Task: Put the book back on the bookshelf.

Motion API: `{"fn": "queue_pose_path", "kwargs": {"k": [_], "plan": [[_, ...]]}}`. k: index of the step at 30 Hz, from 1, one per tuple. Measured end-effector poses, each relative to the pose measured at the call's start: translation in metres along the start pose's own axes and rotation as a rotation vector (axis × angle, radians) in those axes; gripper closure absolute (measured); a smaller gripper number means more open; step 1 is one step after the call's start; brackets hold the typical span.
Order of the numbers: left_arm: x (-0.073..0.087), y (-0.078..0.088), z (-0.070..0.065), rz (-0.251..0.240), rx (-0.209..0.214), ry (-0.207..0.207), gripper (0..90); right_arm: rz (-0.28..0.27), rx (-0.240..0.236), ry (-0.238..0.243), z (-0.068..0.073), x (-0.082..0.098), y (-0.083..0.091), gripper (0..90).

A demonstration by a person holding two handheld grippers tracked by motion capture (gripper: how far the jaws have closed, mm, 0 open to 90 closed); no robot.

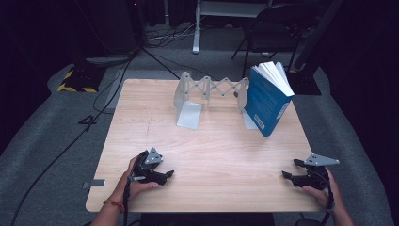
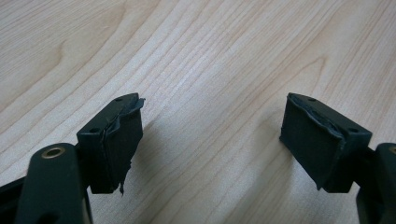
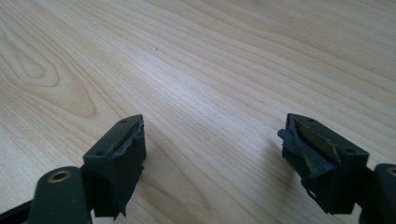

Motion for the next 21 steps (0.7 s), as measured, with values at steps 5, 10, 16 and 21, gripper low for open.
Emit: {"fn": "queue_pose_path", "kwargs": {"k": [5, 10, 16, 21], "plan": [[0.0001, 0.0001, -0.0001, 0.0, -0.002, 0.001, 21.2, 0.001, 0.002, -0.004, -0.0001, -0.0004, -0.0005, 21.4], [0.0005, 0.0007, -0.0001, 0.0, -0.006, -0.008, 21.2, 0.003, 0.006, -0.011, 0.0, -0.0012, -0.0016, 20.5], [0.0002, 0.0003, 0.0001, 0.002, 0.0, -0.005, 21.0, 0.003, 0.006, -0.012, -0.0001, -0.0012, -0.0016, 20.5], [0.0002, 0.0, -0.0002, 0.001, 0.002, -0.001, 20.9, 0.003, 0.006, -0.011, 0.0, -0.0012, -0.0016, 20.5]]}}
Point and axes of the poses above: each handheld gripper's, and its own axes: y roughly backward along the jaws, x roughly out of its underside, z roughly to its left, the point moved 4 cm from there along -y, roughly forward along the jaws, and after that the axes turned 11 degrees about y, right-handed, at the moved point
